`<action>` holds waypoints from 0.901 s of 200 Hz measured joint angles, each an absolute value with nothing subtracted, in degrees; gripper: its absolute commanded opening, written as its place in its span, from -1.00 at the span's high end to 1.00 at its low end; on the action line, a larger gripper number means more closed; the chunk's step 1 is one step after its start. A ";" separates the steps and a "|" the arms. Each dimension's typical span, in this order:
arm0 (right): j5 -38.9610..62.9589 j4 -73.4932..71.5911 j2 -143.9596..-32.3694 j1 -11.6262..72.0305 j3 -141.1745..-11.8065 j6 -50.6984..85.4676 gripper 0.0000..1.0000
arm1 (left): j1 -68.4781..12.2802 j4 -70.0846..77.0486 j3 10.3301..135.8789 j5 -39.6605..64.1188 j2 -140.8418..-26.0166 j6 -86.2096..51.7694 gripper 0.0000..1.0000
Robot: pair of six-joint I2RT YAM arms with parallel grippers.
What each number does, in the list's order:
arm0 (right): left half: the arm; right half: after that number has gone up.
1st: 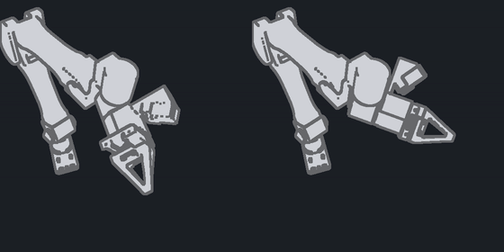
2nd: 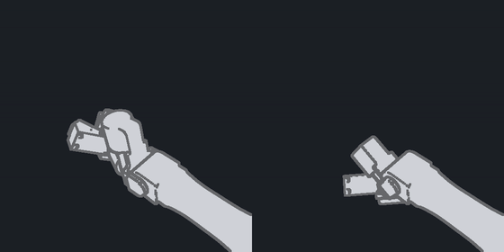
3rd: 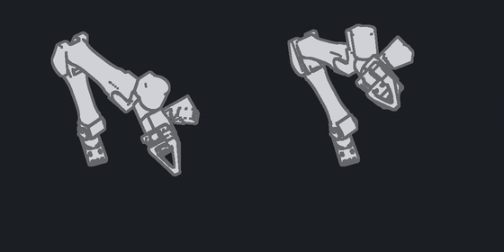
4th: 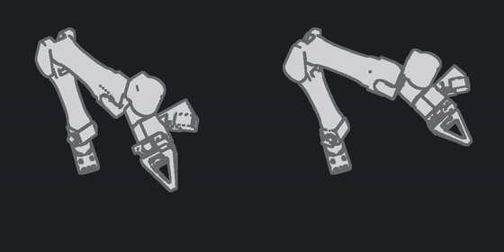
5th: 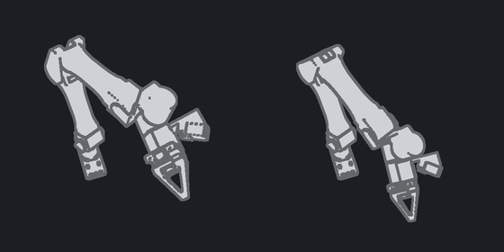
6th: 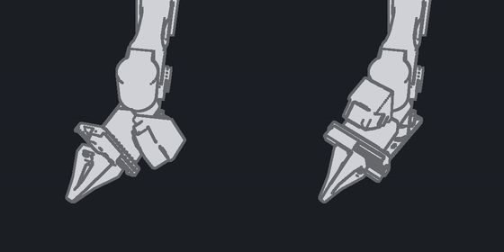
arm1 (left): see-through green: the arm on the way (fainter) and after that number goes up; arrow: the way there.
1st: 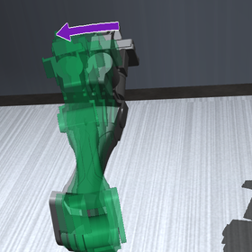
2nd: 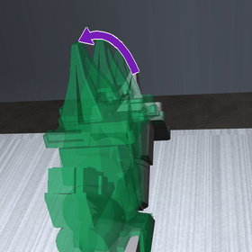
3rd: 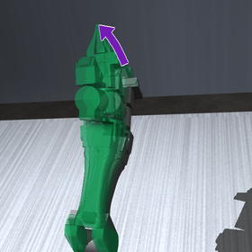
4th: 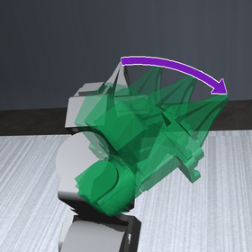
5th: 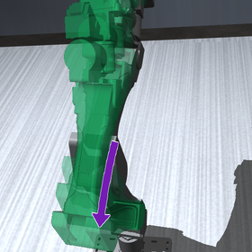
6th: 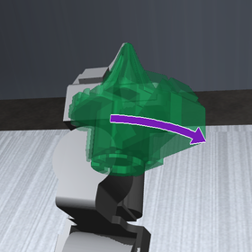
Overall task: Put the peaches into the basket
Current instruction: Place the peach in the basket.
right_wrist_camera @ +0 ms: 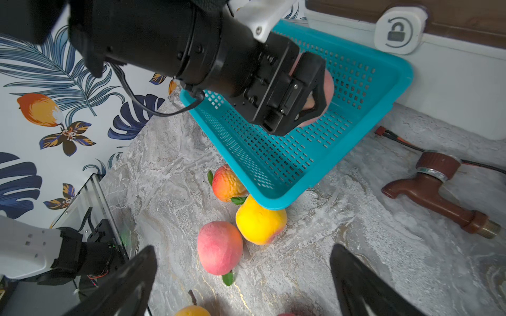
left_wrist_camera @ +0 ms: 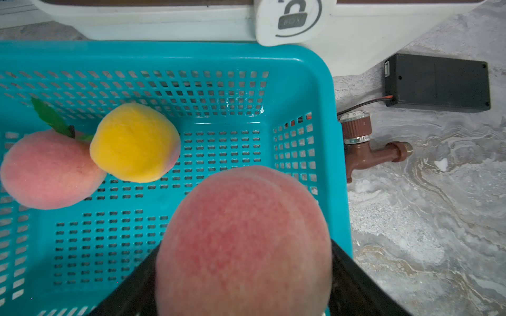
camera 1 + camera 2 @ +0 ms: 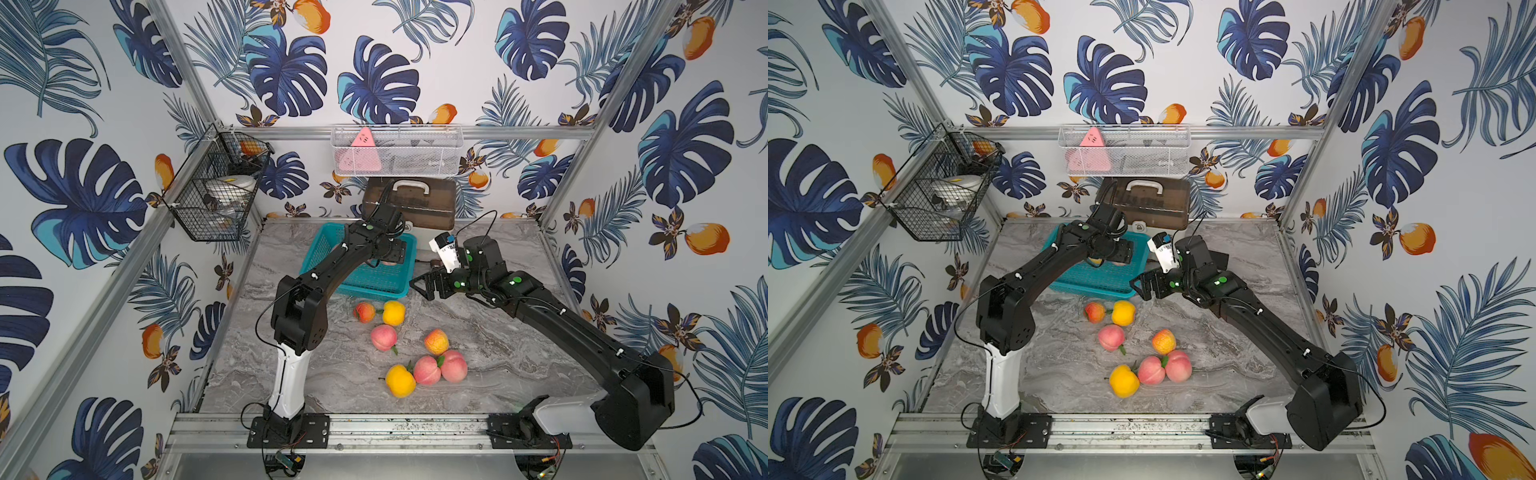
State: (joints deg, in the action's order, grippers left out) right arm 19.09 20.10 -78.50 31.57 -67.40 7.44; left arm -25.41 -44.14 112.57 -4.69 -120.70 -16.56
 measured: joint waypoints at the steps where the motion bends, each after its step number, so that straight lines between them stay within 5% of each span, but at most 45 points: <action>1: 19.07 20.12 -78.50 31.53 -67.42 7.44 -1.00 | -25.41 -44.14 112.64 -4.69 -120.79 -16.53 -0.56; 180: 22.26 20.56 -83.79 28.16 -69.54 6.52 -1.00 | -24.16 -39.09 122.26 -6.92 -135.72 -11.86 -0.61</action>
